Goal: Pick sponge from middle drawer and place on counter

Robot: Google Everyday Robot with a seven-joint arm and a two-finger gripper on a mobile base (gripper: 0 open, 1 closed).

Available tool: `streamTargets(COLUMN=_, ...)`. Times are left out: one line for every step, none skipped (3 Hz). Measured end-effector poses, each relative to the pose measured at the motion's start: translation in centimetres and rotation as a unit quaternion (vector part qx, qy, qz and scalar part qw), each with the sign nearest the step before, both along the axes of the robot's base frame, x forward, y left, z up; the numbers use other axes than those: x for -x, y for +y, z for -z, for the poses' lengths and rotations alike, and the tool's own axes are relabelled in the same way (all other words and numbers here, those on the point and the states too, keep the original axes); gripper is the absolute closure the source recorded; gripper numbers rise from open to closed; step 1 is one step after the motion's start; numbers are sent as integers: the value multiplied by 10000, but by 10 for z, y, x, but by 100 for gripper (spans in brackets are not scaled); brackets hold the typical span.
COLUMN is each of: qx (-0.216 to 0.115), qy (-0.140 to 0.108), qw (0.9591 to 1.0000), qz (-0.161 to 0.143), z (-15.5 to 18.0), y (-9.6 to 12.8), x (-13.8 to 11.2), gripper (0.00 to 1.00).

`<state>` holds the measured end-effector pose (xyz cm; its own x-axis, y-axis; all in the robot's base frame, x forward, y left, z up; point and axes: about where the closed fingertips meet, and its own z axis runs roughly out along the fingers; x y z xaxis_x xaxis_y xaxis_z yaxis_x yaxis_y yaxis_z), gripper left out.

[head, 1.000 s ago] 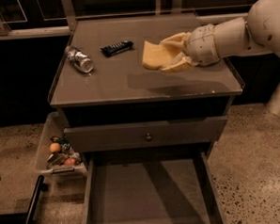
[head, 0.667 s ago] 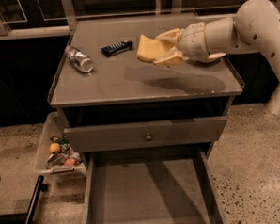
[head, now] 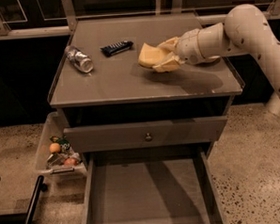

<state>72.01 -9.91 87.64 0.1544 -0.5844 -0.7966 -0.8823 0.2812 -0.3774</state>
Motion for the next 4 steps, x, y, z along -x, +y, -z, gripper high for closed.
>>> streamTargets(qx=158, qy=257, qw=9995, qz=129, z=14, y=-1, x=-2, gripper=100)
streamTargets(qx=156, qy=269, qw=9994, qz=137, z=15, y=-1, x=-3, gripper=81)
streamTargets(qx=156, qy=269, qw=9994, qz=137, z=15, y=-1, x=-3, gripper=58)
streamTargets(qx=156, qy=269, qw=9994, qz=137, z=15, y=-1, x=-3, gripper=35)
